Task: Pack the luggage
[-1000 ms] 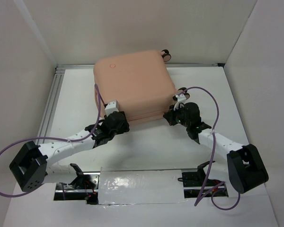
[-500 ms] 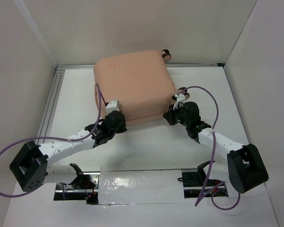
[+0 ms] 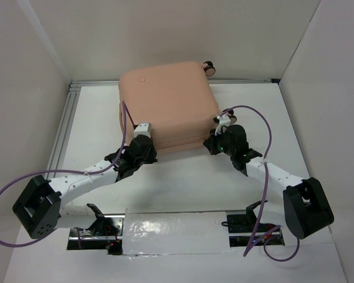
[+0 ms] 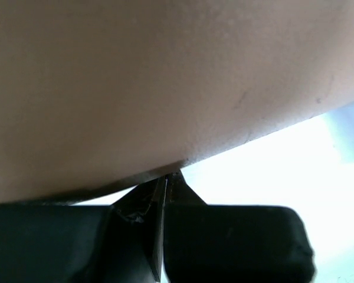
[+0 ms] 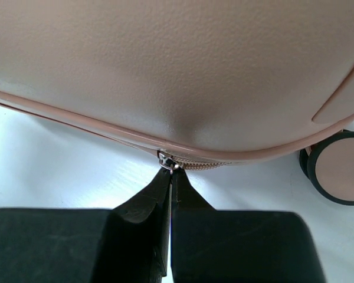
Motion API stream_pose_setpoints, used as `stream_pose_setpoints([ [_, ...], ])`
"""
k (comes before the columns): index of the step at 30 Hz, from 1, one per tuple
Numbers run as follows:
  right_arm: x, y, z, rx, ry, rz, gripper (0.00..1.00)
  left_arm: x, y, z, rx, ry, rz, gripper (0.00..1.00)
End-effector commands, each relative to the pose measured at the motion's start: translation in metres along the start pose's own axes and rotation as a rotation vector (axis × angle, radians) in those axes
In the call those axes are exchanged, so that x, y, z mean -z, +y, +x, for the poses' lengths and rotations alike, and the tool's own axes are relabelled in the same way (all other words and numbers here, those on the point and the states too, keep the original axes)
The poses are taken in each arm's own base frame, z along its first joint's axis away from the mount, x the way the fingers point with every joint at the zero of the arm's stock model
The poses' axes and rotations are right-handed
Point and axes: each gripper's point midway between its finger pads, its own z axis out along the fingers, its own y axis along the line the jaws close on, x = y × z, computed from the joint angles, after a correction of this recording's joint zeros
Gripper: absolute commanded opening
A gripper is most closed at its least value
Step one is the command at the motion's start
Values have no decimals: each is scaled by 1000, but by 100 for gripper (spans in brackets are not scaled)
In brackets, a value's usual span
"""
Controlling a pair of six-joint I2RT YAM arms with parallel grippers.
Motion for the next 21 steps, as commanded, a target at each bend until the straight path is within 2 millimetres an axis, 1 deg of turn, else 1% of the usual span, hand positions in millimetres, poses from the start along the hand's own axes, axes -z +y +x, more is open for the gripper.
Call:
stream_pose_setpoints([
  [1,1,-10,-24,-21,-36,88,0,4,-6,-36,22,-89,17,0],
  [2,1,-13,-22,-39,-30,108,0,6,0,-33,30,-83,-3,0],
  [3,5,-19,-22,-51,-28,147,0,8,5,-36,35,-90,-19,0],
  [4,6,-22,-19,-53,-20,169,0,10,12,-31,29,-83,-39,0],
  [5,9,-27,-21,-65,-28,191,0,15,21,-37,47,-99,-53,0],
  [6,14,-34,-21,-70,-26,226,0,17,29,-32,48,-90,-71,0],
  [7,15,-37,-18,-72,-15,243,0,19,36,-32,53,-89,-85,0],
  [8,19,-42,-20,-77,-21,262,0,21,45,-38,71,-103,-104,0],
  [9,23,-48,-19,-85,-25,278,0,26,48,-41,85,-115,-95,0],
  [10,25,-49,-13,-76,-11,280,0,28,56,-34,86,-94,-113,0],
  [11,27,-55,-7,-84,-2,295,0,30,59,-39,99,-104,-109,0],
  [12,30,-60,-10,-82,-21,309,0,32,69,-42,122,-119,-123,0],
  [13,31,-64,-5,-87,-14,318,0,31,75,-37,125,-97,-137,0],
  [14,32,-69,-4,-87,-15,325,0,34,84,-40,117,-99,-154,0],
  [17,34,-74,-4,-72,-13,327,0,33,92,-40,123,-90,-166,0],
  [18,34,-79,-7,-79,-15,341,0,35,98,-43,133,-87,-189,0],
  [21,38,-92,-11,-94,-33,373,0,36,108,-43,135,-74,-200,0],
])
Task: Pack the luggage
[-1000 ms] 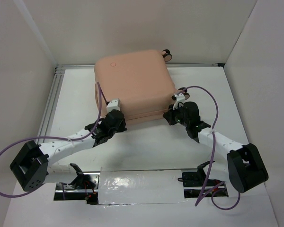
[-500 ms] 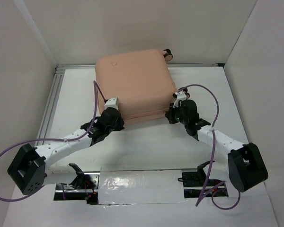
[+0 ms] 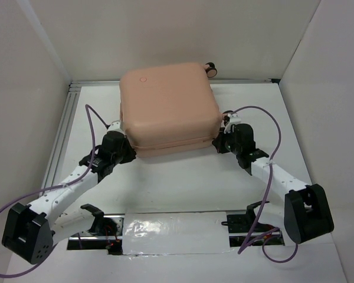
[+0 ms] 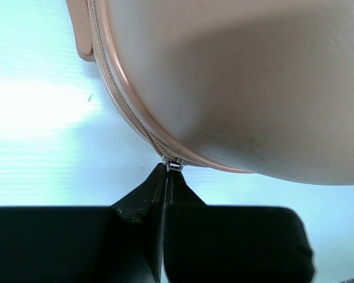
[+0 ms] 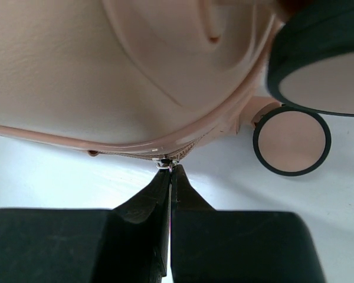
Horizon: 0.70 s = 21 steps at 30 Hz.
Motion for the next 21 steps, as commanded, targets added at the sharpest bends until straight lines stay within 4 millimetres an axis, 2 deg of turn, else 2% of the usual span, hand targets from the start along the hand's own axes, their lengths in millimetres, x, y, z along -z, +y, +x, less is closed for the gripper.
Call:
stream_pose_setpoints([
  [1,15,-59,-23,-11,-83,215,0,3,23,-33,-11,-101,-76,0],
  [3,13,-67,-17,-17,-67,210,0,7,24,-46,-8,-138,-56,0],
  [6,11,-74,-17,-65,-71,197,0,7,29,-51,-5,-132,-37,0],
  [8,7,-61,-30,-90,-115,99,0,3,30,-50,-6,-112,-18,0],
  [12,-3,-50,-16,-177,-84,20,0,-4,37,-56,-3,-97,-22,0],
  [16,-13,-57,10,-271,4,1,0,-8,40,-63,13,-96,1,0],
  [20,-16,-69,9,-324,17,21,0,-14,41,-56,9,-68,13,0],
  [21,-17,-71,7,-330,29,36,0,-13,42,-63,16,-83,9,0],
])
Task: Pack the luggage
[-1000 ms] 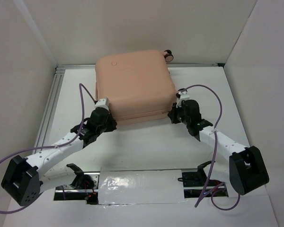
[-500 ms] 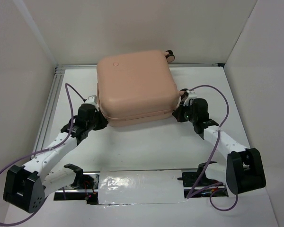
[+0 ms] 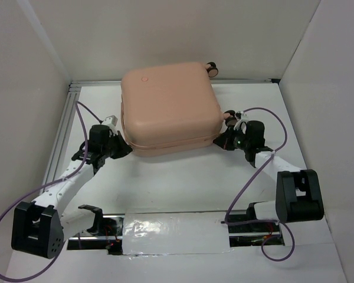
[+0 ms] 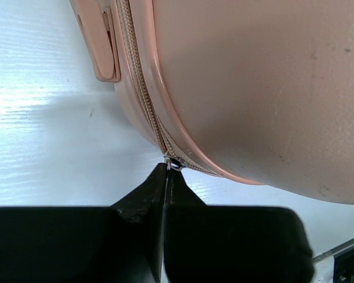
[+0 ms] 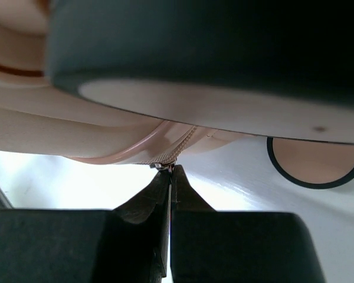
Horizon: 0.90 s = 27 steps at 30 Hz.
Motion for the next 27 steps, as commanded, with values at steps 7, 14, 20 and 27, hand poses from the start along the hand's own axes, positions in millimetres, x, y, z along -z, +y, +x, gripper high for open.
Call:
stream_pose_setpoints([
  [7,13,-78,-40,-24,1,300,0,2,31,-68,-55,-146,-126,0],
  [14,27,-98,-74,83,-49,438,0,-7,24,-94,-203,-141,-126,0],
  [20,15,-95,-86,106,-58,311,0,-26,17,-98,-243,-108,-109,0],
  [27,-32,-123,-55,-136,127,221,0,-43,24,-107,-252,-87,-133,0],
])
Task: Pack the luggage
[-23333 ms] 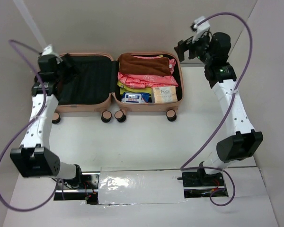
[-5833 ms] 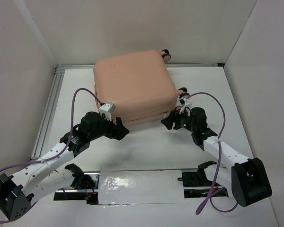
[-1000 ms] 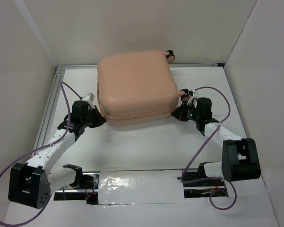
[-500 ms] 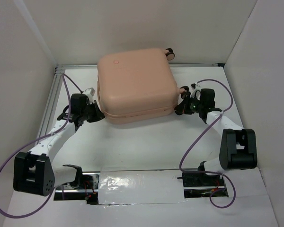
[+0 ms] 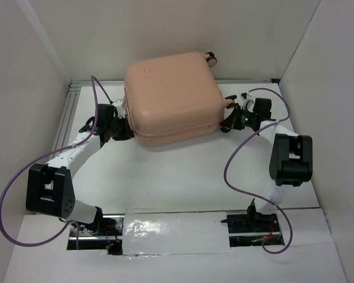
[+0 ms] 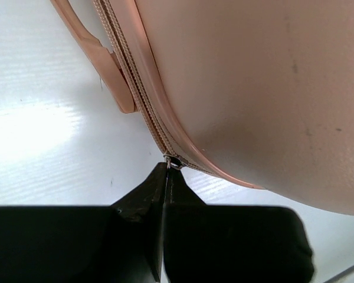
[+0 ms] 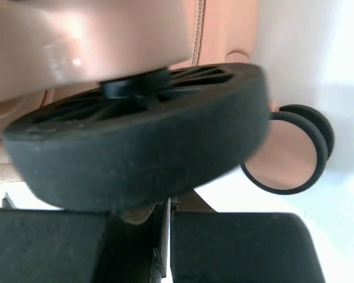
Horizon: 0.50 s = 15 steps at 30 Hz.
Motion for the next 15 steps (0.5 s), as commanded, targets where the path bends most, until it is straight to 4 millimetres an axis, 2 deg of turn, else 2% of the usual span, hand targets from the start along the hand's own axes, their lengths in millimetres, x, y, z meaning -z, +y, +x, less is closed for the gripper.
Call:
stream_pose_setpoints([
  [1,-2,-67,0,-125,19,226,0,5,39,-54,-43,-164,-169,0],
  [4,-2,-70,-19,-133,15,233,0,2,41,-54,-44,-153,-157,0],
  [6,-2,-80,-21,-164,50,287,0,3,44,-60,-37,-157,-164,0],
  [7,-1,-80,-43,-147,25,303,0,2,51,-59,-37,-151,-176,0],
  [8,2,-93,-38,-198,60,364,0,7,52,-68,-32,-164,-174,0],
  [9,2,-90,-58,-195,37,361,0,4,54,-65,-41,-146,-178,0],
  [11,2,-103,-59,-235,58,369,0,7,54,-75,-49,-157,-174,0],
  [13,-3,-98,-71,-241,55,326,0,2,55,-76,-56,-136,-169,0],
  [14,-8,-103,-69,-248,64,327,0,3,57,-87,-52,-148,-174,0],
  [15,-9,-107,-68,-254,71,338,0,0,56,-88,-51,-138,-163,0],
])
